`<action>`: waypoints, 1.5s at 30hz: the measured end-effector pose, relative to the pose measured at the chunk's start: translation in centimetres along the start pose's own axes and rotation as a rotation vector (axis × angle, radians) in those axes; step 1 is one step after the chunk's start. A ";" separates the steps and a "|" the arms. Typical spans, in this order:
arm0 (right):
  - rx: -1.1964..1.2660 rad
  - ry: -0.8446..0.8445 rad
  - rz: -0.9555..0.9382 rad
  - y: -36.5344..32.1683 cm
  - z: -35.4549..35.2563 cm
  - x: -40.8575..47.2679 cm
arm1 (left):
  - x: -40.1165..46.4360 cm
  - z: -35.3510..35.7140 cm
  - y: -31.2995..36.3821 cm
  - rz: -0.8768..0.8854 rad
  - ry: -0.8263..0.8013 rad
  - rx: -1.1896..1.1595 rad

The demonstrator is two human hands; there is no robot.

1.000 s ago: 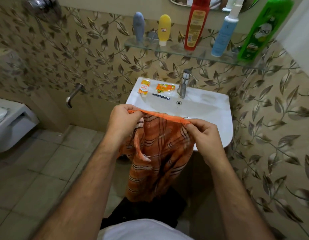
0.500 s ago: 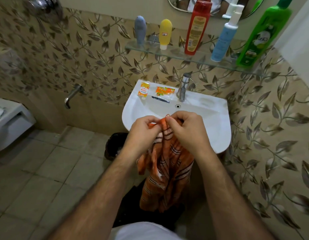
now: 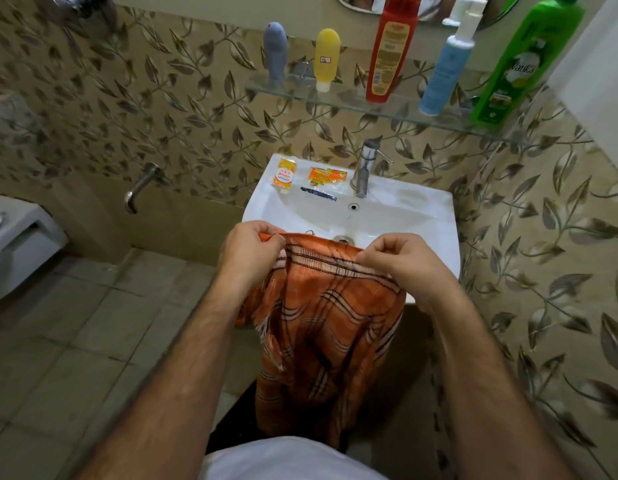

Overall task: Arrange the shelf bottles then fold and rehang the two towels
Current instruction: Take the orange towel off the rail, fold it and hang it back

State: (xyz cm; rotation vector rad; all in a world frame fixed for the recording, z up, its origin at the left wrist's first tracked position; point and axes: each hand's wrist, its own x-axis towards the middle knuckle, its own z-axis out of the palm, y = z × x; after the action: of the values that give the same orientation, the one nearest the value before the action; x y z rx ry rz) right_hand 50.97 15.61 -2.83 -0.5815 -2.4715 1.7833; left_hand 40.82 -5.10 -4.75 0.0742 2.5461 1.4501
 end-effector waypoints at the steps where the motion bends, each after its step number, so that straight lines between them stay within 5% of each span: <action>1: -0.019 0.056 -0.024 -0.4 0.2 0.2 | -0.3 0.1 0.0 0.011 -0.045 0.002; 7: -0.242 0.343 -0.160 -1.7 2.1 1.0 | -1.6 0.3 0.7 0.076 -0.224 -0.101; 14: -0.555 0.746 -0.056 -1.6 -1.1 1.9 | -0.8 -1.9 -0.1 0.044 0.113 -0.203; 17: -0.519 0.672 -0.085 -1.8 -0.6 2.1 | -1.0 -1.6 -0.1 0.059 0.098 -0.252; 22: -0.230 0.268 -0.169 -3.1 3.1 1.5 | -2.9 1.3 1.6 0.201 -0.146 -0.204; 30: -0.142 0.040 -0.206 -3.5 3.8 0.4 | -2.8 2.3 1.7 0.181 -0.063 -0.077; 34: -0.271 0.063 -0.118 -2.7 2.7 0.5 | -2.4 1.6 1.9 0.158 0.112 0.024; 38: -0.507 0.295 -0.096 -1.3 2.2 0.3 | -2.2 0.4 2.3 0.189 0.191 0.021; 45: -0.524 0.652 -0.028 0.8 -0.7 0.6 | -1.5 -1.9 2.4 0.205 0.266 -0.013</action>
State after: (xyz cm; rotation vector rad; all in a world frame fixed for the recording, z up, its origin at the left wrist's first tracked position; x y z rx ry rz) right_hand 50.81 16.64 -3.43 -0.9556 -2.3948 0.7227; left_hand 41.80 -5.67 -1.48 0.1546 2.8113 1.6501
